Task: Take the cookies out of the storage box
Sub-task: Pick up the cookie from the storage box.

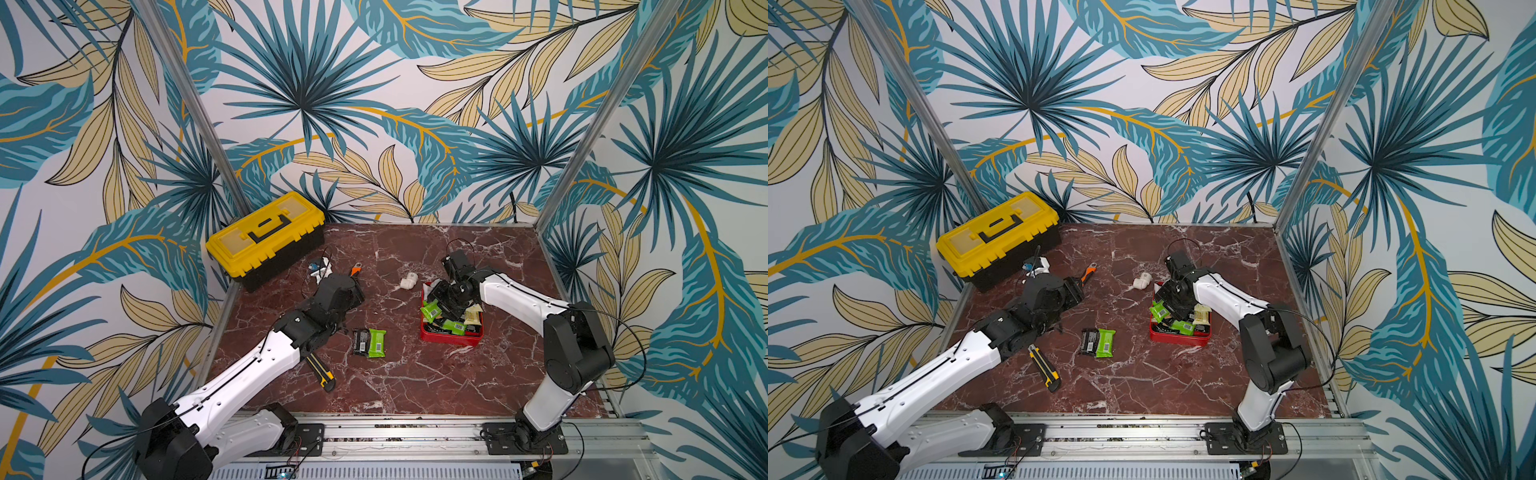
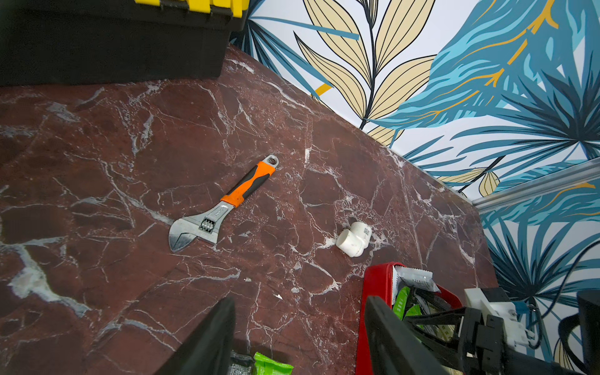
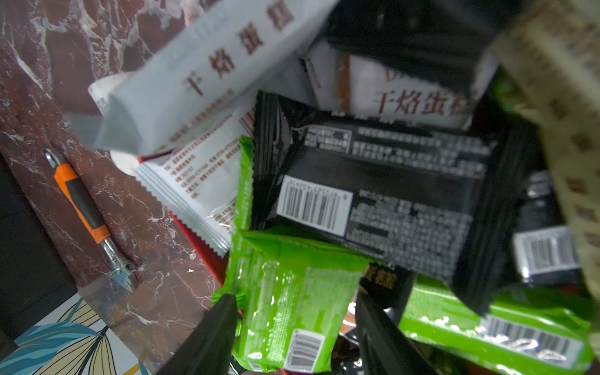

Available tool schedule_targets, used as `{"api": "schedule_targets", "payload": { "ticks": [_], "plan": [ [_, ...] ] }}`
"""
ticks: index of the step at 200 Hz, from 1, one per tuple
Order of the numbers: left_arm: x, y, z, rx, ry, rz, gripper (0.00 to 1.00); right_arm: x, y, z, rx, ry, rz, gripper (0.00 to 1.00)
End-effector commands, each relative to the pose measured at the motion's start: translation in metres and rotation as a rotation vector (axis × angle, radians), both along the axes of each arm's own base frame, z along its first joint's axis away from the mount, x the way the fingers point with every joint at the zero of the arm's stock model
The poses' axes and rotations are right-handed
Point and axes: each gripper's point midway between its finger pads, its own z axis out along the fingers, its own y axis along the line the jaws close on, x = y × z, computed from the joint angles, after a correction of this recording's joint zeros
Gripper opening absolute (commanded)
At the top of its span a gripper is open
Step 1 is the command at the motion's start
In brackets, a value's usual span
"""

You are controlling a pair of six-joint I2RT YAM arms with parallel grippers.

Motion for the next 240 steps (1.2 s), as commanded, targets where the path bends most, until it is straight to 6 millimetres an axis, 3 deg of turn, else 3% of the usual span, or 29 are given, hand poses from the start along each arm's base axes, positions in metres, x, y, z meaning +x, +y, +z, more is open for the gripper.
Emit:
{"api": "schedule_targets", "payload": {
  "ticks": [1, 85, 152, 164, 189, 206, 240],
  "plan": [
    [-0.001, 0.004, -0.003, -0.002, -0.007, 0.008, 0.68, -0.004, -0.002, -0.013, -0.026, 0.027, -0.006, 0.62],
    [-0.003, 0.007, -0.005, -0.006, -0.006, 0.020, 0.68, -0.004, 0.000, -0.011, -0.024, 0.018, 0.000, 0.47],
    [-0.007, 0.013, -0.006, 0.000, -0.019, 0.033, 0.68, -0.005, -0.002, 0.012, -0.015, -0.026, 0.003, 0.41],
    [-0.003, 0.010, -0.006, -0.002, -0.039, 0.020, 0.68, -0.008, -0.005, 0.017, -0.026, -0.034, 0.004, 0.40],
    [0.016, -0.014, 0.003, -0.056, -0.082, -0.087, 0.68, -0.016, -0.012, 0.030, -0.044, -0.039, 0.001, 0.40],
    [0.020, -0.032, -0.003, -0.010, -0.039, -0.191, 0.69, -0.019, -0.013, 0.041, -0.054, -0.039, 0.026, 0.40],
    [0.010, -0.021, -0.027, -0.009, 0.047, -0.144, 0.70, -0.029, -0.010, 0.056, -0.089, -0.049, 0.102, 0.39]
  ]
}}
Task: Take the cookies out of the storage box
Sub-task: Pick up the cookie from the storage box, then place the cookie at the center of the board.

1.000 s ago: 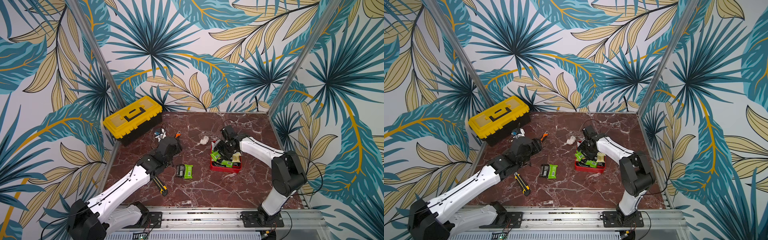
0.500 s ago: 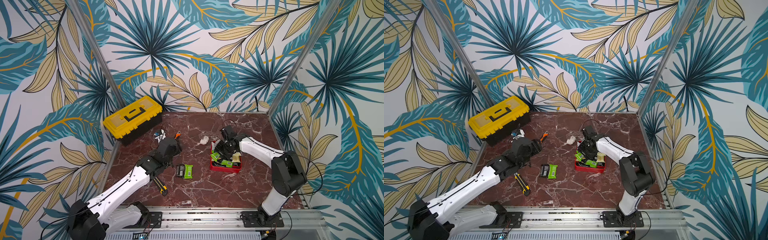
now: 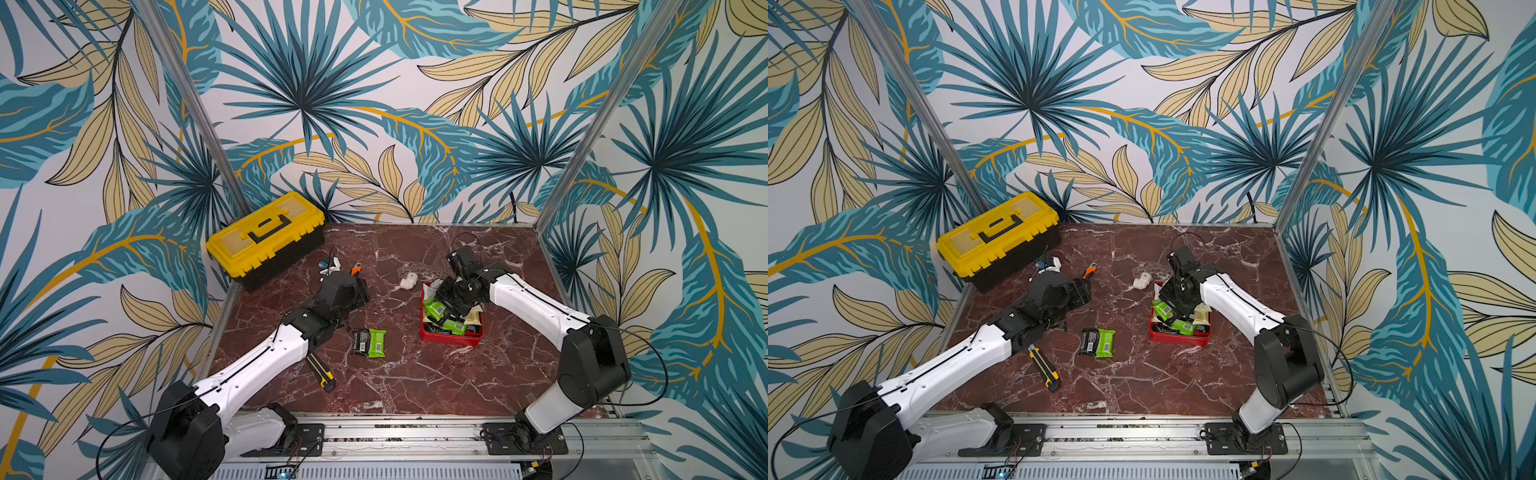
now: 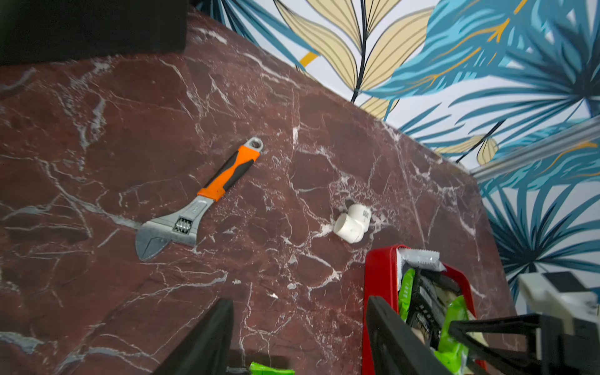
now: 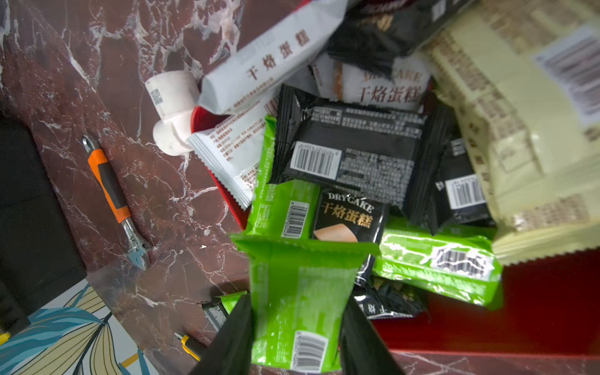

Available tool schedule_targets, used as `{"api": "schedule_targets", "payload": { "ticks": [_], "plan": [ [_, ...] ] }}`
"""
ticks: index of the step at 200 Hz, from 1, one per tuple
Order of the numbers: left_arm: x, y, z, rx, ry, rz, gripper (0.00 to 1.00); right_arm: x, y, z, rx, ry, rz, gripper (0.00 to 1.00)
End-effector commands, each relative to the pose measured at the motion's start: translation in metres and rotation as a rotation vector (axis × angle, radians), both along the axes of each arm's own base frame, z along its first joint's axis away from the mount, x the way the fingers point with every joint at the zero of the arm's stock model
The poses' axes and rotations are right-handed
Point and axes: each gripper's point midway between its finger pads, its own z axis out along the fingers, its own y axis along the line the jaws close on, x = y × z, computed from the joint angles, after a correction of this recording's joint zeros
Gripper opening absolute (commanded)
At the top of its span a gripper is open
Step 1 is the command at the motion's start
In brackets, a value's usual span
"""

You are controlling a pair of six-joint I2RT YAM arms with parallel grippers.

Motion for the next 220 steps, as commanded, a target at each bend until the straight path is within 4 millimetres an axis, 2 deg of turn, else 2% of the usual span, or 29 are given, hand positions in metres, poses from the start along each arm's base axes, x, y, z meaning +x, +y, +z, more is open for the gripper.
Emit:
{"api": "schedule_targets", "payload": {
  "ticks": [1, 33, 63, 80, 100, 124, 144, 149, 175, 220],
  "plan": [
    [-0.005, 0.001, 0.006, -0.031, -0.002, -0.004, 0.70, -0.017, -0.002, 0.011, -0.055, 0.009, 0.070, 0.39],
    [-0.028, 0.036, -0.027, -0.124, 0.004, 0.178, 0.70, -0.037, 0.025, 0.019, -0.122, 0.006, 0.224, 0.39],
    [-0.040, 0.062, -0.018, -0.098, -0.052, 0.234, 0.69, -0.052, 0.061, 0.020, -0.145, 0.004, 0.343, 0.39],
    [-0.043, 0.064, -0.017, -0.080, -0.046, 0.224, 0.70, -0.056, 0.080, 0.015, -0.158, 0.009, 0.391, 0.39],
    [-0.044, 0.060, -0.020, -0.088, -0.029, 0.206, 0.70, -0.060, 0.100, 0.001, -0.169, 0.040, 0.457, 0.39],
    [-0.044, 0.056, -0.023, -0.117, -0.012, 0.200, 0.70, -0.061, 0.115, -0.017, -0.204, 0.067, 0.508, 0.39],
    [-0.044, 0.053, -0.025, -0.123, -0.004, 0.184, 0.70, -0.059, 0.120, -0.034, -0.229, 0.098, 0.520, 0.39],
    [-0.045, 0.052, -0.025, -0.123, -0.002, 0.181, 0.70, -0.068, 0.129, -0.039, -0.240, 0.104, 0.555, 0.39],
    [-0.048, 0.050, -0.030, -0.123, 0.016, 0.165, 0.70, -0.073, 0.135, -0.057, -0.289, 0.139, 0.591, 0.39],
    [-0.056, 0.052, -0.035, -0.147, 0.029, 0.165, 0.70, -0.077, 0.132, -0.074, -0.361, 0.155, 0.621, 0.40]
  ]
}}
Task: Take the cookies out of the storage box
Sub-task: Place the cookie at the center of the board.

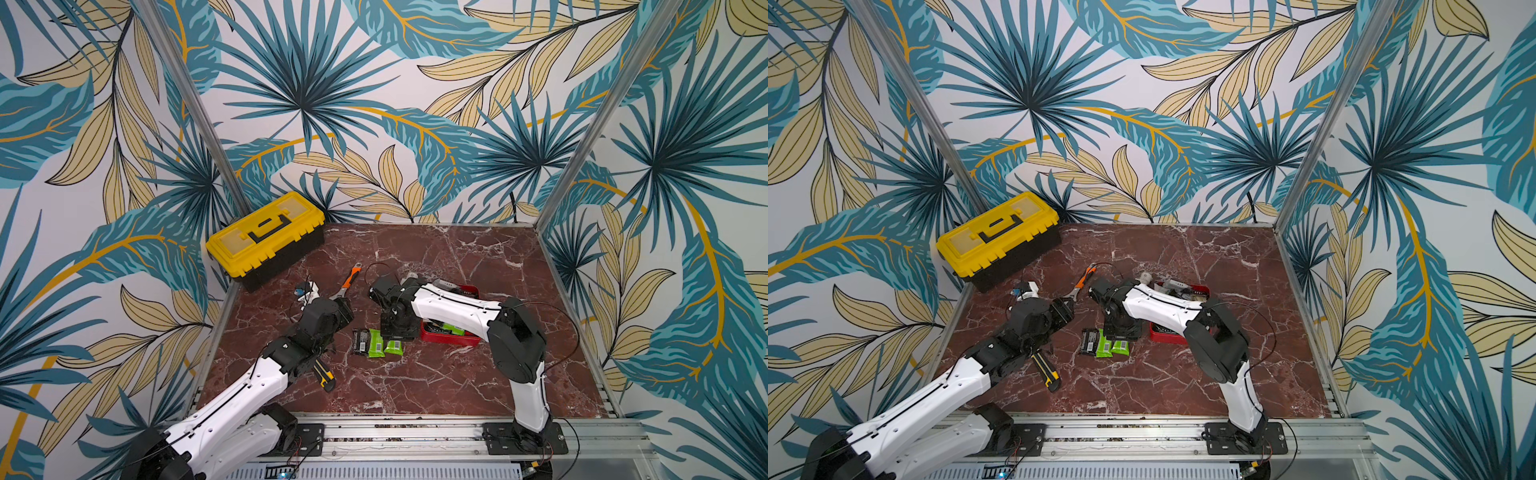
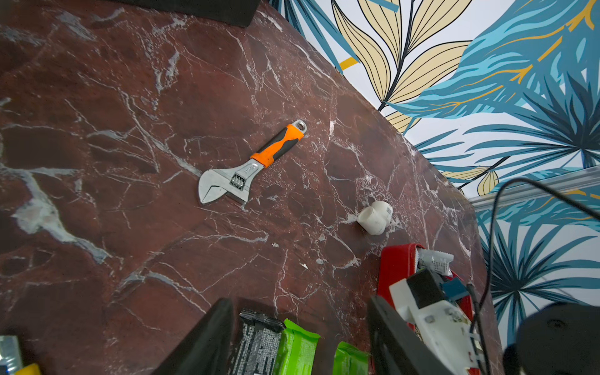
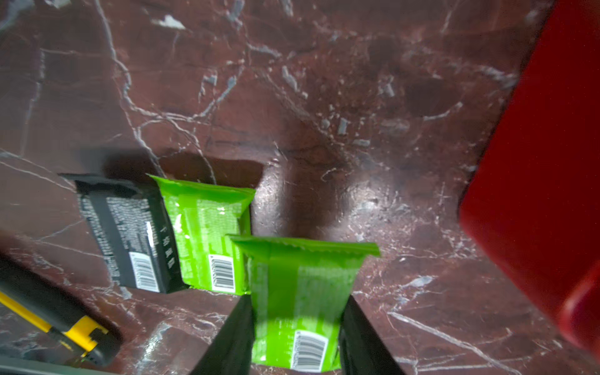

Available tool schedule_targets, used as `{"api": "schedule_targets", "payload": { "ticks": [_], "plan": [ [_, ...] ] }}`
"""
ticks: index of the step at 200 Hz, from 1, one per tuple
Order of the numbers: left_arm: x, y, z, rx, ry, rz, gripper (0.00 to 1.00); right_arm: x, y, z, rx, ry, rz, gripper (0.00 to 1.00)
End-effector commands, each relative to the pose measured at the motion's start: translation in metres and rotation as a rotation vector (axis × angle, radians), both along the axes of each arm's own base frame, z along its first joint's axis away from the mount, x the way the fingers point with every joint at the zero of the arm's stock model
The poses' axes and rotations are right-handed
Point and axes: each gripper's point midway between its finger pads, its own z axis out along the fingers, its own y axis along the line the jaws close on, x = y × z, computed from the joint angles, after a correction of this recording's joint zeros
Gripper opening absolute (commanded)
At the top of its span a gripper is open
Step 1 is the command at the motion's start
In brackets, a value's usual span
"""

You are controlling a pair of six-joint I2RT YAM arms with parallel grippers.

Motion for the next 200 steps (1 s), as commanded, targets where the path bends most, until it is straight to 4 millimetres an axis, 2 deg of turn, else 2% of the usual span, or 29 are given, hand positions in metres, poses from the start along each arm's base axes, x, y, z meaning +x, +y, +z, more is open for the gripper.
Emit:
{"api": "schedule_targets", "payload": {
  "ticks": [1, 43, 88, 144, 164, 181, 200],
  "plan": [
    [-0.010, 0.006, -0.014, -0.005, 0.032, 0.006, 0.70, 0.002, -0.010, -0.005, -0.068, -0.008, 0.020, 0.40],
    [-0.013, 0.010, -0.013, -0.009, 0.026, 0.021, 0.70, 0.013, -0.008, -0.010, -0.101, -0.038, 0.028, 0.40],
    [-0.018, 0.016, -0.018, 0.011, 0.062, 0.042, 0.70, 0.016, -0.001, -0.023, -0.107, -0.018, 0.034, 0.40],
    [-0.015, 0.013, -0.018, 0.012, 0.056, 0.033, 0.69, 0.014, 0.001, -0.022, -0.096, -0.009, 0.063, 0.58],
    [-0.011, 0.007, -0.014, 0.010, 0.047, 0.006, 0.69, 0.017, 0.001, -0.002, -0.068, -0.053, 0.059, 0.62],
    [-0.004, -0.004, -0.005, 0.020, 0.023, -0.049, 0.69, 0.025, -0.003, 0.033, -0.034, -0.141, 0.059, 0.64],
    [0.005, -0.019, 0.007, 0.041, -0.006, -0.130, 0.69, 0.032, -0.018, 0.068, -0.007, -0.224, 0.032, 0.65]
  ]
}}
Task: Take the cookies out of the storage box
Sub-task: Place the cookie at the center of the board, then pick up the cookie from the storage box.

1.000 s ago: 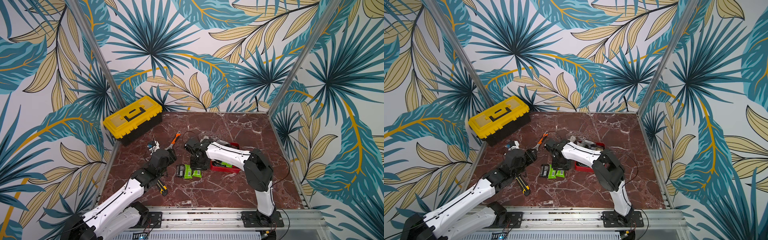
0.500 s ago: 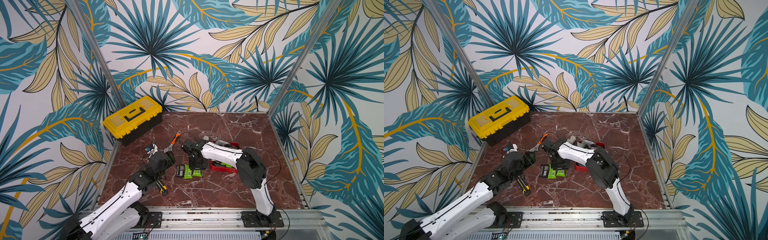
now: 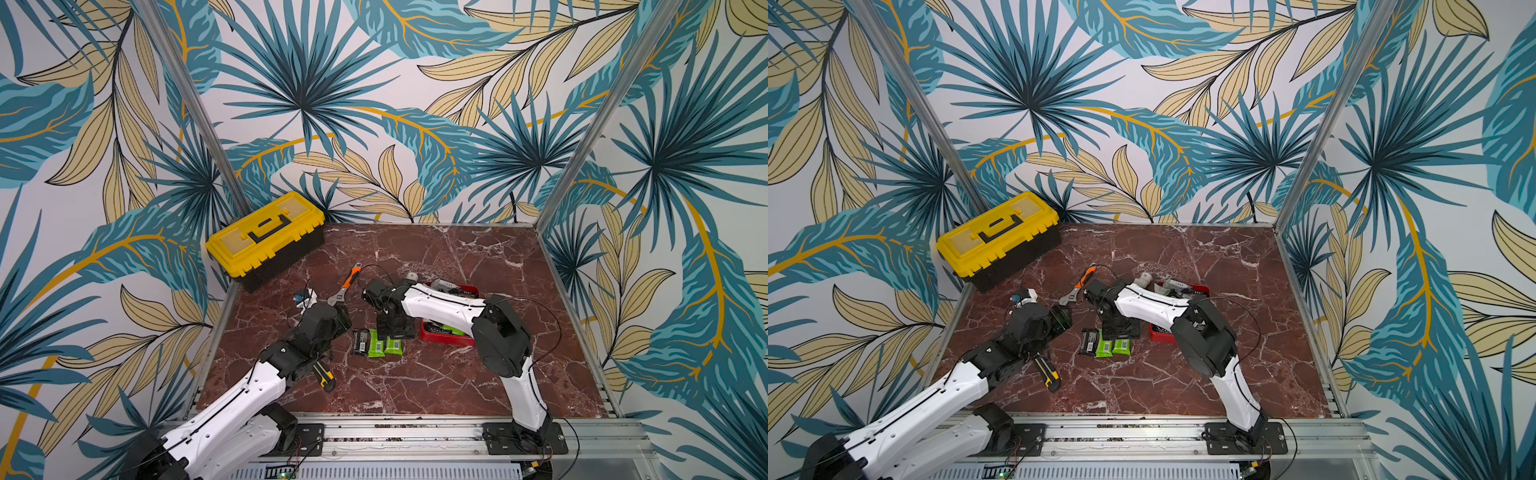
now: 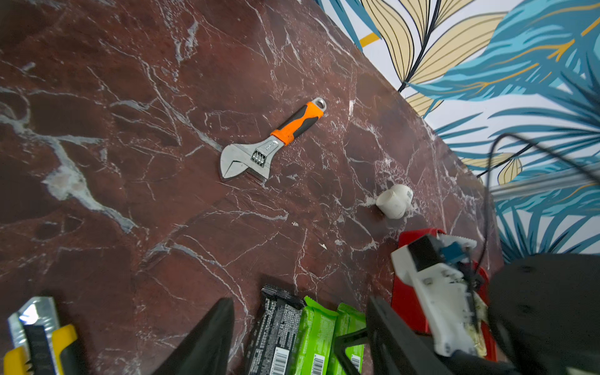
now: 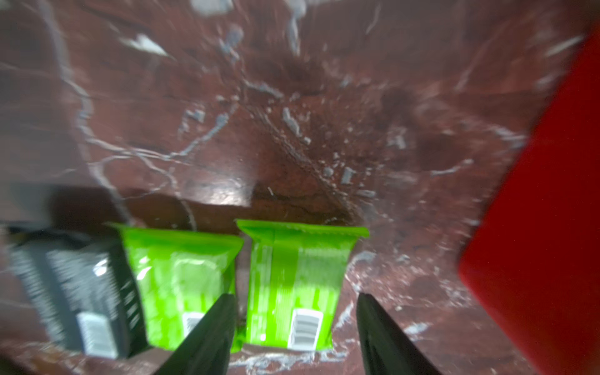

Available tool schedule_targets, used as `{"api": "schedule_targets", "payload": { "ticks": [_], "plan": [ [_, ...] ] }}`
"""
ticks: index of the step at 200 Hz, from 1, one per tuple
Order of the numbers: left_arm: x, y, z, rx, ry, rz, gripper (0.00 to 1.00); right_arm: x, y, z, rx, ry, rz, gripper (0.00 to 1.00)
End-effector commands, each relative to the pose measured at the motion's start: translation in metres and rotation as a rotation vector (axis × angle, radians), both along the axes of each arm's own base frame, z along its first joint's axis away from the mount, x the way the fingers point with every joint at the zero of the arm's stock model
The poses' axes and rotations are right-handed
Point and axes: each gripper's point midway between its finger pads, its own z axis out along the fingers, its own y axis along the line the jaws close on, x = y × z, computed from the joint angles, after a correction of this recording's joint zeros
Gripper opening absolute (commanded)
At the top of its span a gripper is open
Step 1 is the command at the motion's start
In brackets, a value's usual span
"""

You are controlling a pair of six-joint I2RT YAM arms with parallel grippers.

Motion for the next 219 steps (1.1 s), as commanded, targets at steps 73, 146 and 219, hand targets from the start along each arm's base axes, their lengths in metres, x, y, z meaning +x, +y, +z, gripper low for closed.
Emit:
{"api": "schedule_targets", "payload": {
  "ticks": [73, 146, 219],
  "plan": [
    [0.030, -0.137, 0.064, 0.101, -0.132, -0.588, 0.69, 0.015, -0.141, 0.118, 0.090, -0.265, -0.278, 0.66],
    [0.011, -0.250, 0.020, 0.321, 0.096, -1.006, 0.69, 0.003, -0.245, 0.149, 0.150, -0.362, -0.509, 0.66],
    [0.015, -0.285, -0.018, 0.550, 0.239, -1.130, 0.70, -0.019, -0.294, 0.180, 0.114, -0.529, -0.619, 0.66]
  ]
}}
